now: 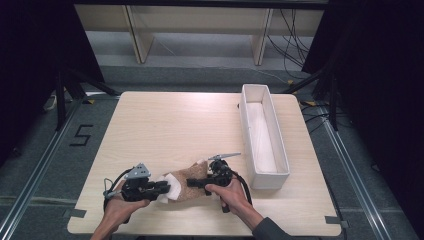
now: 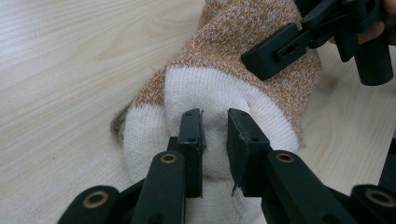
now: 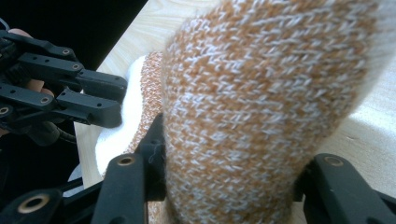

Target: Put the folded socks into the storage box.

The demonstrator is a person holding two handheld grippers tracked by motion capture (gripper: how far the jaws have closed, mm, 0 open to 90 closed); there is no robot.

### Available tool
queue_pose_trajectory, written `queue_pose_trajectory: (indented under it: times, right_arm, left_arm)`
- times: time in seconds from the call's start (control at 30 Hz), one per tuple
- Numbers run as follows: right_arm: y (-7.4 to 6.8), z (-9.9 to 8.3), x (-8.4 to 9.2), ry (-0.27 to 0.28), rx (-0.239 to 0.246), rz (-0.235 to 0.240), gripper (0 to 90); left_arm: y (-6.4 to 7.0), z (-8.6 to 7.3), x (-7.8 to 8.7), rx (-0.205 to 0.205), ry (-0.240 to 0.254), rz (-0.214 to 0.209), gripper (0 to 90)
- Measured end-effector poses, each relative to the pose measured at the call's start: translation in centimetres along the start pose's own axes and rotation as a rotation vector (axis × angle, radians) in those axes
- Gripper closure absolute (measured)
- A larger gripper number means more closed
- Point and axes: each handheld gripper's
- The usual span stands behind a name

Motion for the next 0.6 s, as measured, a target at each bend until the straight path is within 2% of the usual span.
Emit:
queue_pose_trajectory:
  times: [0.07,0.2,0.23,0.3,0.43,0.47,0.53,0.6]
  right_arm:
    - [-0.1,0.0,0.0,-0.004,-0.001,0.019,52.9]
    - [-0.7,0.2,0.2,-0.013,0.023,-0.026,54.7]
    - [-0.8,0.2,0.3,-0.012,0.039,-0.041,54.9]
    - [-0.9,0.4,0.5,-0.007,0.048,-0.022,55.1]
    - [-1.1,0.7,0.9,-0.004,0.074,-0.036,55.8]
    - [-1.1,0.8,1.0,-0.008,0.077,-0.02,55.9]
    - [-1.4,1.1,1.3,-0.012,0.09,-0.026,56.0]
    - [-1.6,1.3,1.6,-0.01,0.103,-0.04,56.2]
  left_arm:
    - [0.0,0.0,0.0,-0.005,0.004,0.003,74.9]
    - [0.2,-0.1,0.0,-0.007,0.018,0.023,74.4]
    - [0.2,-0.1,0.1,-0.002,0.017,0.016,74.0]
    - [0.3,-0.1,0.2,-0.005,0.029,0.018,72.3]
    - [0.6,0.1,0.7,-0.01,0.066,0.013,64.9]
    - [0.8,0.1,1.0,-0.01,0.071,0.012,62.5]
    - [1.2,0.1,1.4,-0.028,0.067,0.011,57.7]
    - [1.6,0.0,1.7,-0.049,0.053,0.028,51.0]
Point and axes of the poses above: each handheld gripper's, and its own axes: x roughly backward along the jaws, z roughly out of its top, y roughly to its right, and after that the axes turned 14 degrees about -y, right-handed
